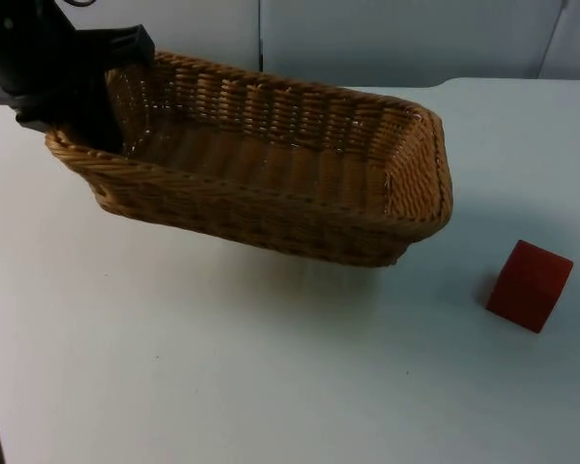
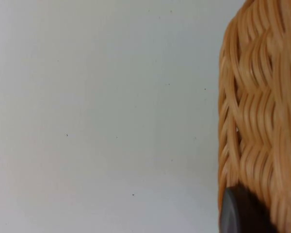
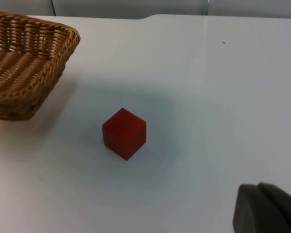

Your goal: Pick up the basket with the left hand and place the cube into the basket with the right hand.

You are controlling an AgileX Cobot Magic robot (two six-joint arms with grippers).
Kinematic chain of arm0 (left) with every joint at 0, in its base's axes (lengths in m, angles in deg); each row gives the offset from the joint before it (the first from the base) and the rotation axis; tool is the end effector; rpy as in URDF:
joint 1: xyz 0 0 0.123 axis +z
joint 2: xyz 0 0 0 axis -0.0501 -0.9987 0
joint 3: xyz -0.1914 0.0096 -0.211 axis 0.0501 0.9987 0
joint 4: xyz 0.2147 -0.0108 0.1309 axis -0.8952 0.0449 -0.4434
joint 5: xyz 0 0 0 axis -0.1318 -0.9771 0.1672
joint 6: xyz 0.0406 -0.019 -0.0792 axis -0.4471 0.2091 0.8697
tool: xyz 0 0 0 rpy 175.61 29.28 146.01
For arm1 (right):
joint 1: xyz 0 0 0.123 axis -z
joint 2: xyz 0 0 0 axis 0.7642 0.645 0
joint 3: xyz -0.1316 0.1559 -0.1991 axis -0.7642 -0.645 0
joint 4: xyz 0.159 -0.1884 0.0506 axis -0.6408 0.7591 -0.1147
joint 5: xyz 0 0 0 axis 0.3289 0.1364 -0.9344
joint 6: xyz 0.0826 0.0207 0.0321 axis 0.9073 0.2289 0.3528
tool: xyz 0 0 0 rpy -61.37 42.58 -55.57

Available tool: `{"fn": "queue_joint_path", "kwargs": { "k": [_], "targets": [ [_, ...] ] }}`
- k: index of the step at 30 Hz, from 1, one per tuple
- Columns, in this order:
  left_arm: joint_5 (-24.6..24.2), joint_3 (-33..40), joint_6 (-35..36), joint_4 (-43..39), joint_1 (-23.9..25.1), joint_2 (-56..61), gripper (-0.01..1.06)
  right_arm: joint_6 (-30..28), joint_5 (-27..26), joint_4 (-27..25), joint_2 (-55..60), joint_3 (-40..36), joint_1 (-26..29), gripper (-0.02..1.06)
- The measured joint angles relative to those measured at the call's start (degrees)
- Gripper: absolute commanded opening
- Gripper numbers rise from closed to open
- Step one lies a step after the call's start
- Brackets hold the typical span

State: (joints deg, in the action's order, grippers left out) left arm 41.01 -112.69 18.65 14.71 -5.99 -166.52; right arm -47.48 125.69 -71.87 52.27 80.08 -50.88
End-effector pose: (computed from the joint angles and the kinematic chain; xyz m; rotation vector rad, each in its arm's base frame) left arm 0.3868 -0.0896 0.1944 0.0722 2.8390 -0.5257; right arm -0.0076 0.0022 0.2796 -0.0951 2.0554 0.0022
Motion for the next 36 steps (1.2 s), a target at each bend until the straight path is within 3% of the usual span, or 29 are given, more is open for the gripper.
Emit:
{"fn": "queue_joint_path", "kwargs": {
  "k": [11,16,17,20,21,23,25,26,30,31,34,36],
  "targets": [
    [0.2,0.0,0.0,0.0,0.0,0.0,0.00,1.2,0.0,0.6,0.0,0.0,0.0,0.00],
    [0.4,0.0,-0.1,1.1,0.0,0.0,0.00,7.1,-0.3,8.1,3.3,0.0,0.0,0.00],
    [0.6,0.0,-0.6,1.8,0.0,0.0,0.00,7.7,-0.9,10.2,6.1,0.1,0.0,0.00],
    [0.9,0.0,-3.5,5.6,0.0,0.0,0.00,8.7,-14.1,12.8,17.5,0.9,0.0,0.01],
    [0.9,0.0,-3.5,5.6,0.0,0.0,0.00,8.7,-14.1,12.8,17.5,0.9,0.0,0.01],
    [0.9,0.0,-5.5,7.8,0.0,0.0,0.00,10.2,-24.6,13.0,26.0,1.4,0.0,0.01],
    [0.9,0.0,-7.0,9.8,0.0,0.0,0.00,10.7,-30.4,13.1,34.5,2.5,0.0,0.01],
    [0.9,0.0,-7.0,9.8,0.0,0.0,0.00,10.7,-30.4,13.1,34.5,2.5,0.0,0.01],
    [0.9,0.0,-8.7,11.1,0.0,0.0,0.00,9.4,-32.5,13.3,56.7,9.0,0.0,0.01],
    [0.9,0.0,-8.7,11.1,0.0,0.0,0.00,9.4,-32.5,13.3,56.7,9.0,0.0,0.01],
    [1.6,0.0,-9.0,11.2,0.0,0.0,0.00,8.7,-28.7,13.4,72.7,17.7,0.0,0.01],
    [2.0,0.0,-9.0,11.3,0.0,0.0,0.00,8.1,-27.1,13.2,76.5,20.4,0.0,0.00]
  ]
}}
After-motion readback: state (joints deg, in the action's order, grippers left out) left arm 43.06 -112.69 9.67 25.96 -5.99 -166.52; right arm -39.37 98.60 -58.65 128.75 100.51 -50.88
